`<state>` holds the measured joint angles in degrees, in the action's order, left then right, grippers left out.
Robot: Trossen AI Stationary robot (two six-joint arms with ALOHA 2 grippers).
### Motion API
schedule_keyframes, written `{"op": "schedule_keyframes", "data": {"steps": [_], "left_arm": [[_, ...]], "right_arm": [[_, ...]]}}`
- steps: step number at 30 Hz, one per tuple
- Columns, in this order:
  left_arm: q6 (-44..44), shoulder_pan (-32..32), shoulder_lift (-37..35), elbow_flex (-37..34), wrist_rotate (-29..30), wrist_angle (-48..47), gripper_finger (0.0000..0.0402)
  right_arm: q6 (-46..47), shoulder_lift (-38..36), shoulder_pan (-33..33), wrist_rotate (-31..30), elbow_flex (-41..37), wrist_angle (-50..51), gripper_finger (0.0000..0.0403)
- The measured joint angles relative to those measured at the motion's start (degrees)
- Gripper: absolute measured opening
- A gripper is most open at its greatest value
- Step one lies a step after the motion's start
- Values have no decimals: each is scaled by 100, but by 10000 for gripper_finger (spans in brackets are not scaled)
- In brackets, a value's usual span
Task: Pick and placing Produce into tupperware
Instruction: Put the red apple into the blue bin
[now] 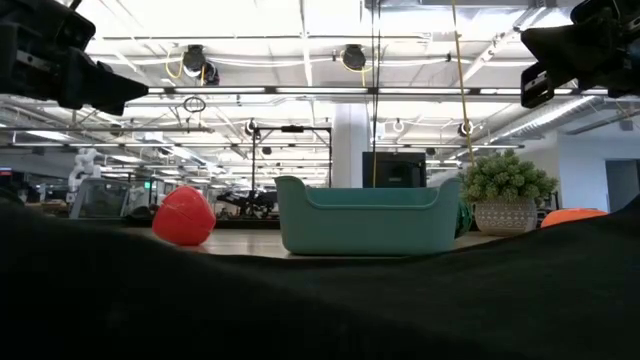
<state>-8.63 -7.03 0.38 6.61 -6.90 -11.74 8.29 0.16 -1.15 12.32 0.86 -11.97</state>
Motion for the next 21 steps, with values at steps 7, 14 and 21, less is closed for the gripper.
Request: {"op": "schedule_keyframes", "data": {"steps": [7,14,21], "left_arm": [[89,-2,0,0,0,648,31],[474,-2,0,0,-2,1166,31],[792,-2,0,0,-4,1277,31]], "right_arm": [[0,0,2,2,-1,16,0],[-39,0,1,2,-1,18,0],[-42,0,2,0,0,-14,0]]}}
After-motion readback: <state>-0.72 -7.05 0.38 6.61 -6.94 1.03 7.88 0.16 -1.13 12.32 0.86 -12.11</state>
